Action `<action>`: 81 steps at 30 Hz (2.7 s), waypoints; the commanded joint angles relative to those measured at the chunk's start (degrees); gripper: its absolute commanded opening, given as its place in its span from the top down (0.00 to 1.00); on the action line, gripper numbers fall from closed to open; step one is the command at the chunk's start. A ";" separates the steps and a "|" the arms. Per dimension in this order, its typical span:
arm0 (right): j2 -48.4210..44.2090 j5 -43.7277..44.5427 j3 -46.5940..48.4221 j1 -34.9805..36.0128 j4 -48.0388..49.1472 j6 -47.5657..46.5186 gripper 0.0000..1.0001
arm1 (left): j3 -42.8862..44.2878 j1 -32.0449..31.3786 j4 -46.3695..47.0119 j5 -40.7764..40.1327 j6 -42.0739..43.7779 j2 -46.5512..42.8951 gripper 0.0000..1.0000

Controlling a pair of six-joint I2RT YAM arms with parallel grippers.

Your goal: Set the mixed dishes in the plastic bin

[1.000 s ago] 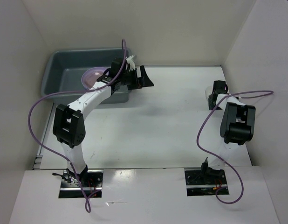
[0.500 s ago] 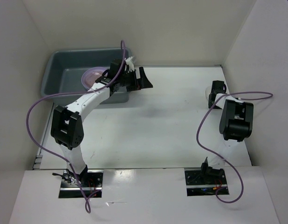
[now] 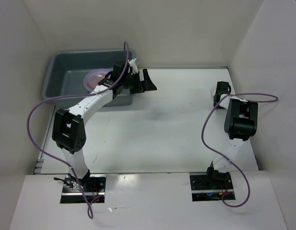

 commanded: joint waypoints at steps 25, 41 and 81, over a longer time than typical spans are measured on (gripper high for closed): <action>-11.68 -22.47 5.29 21.37 -5.95 -29.57 1.00 | -1.53 1.79 9.92 6.00 1.07 2.30 0.13; -14.66 -36.39 11.44 26.99 -12.11 -39.16 1.00 | -1.53 1.79 8.43 -2.68 7.39 4.59 0.18; -26.79 -43.86 5.30 20.50 -6.75 -40.83 0.14 | 23.85 10.55 2.72 -21.58 7.31 8.98 0.88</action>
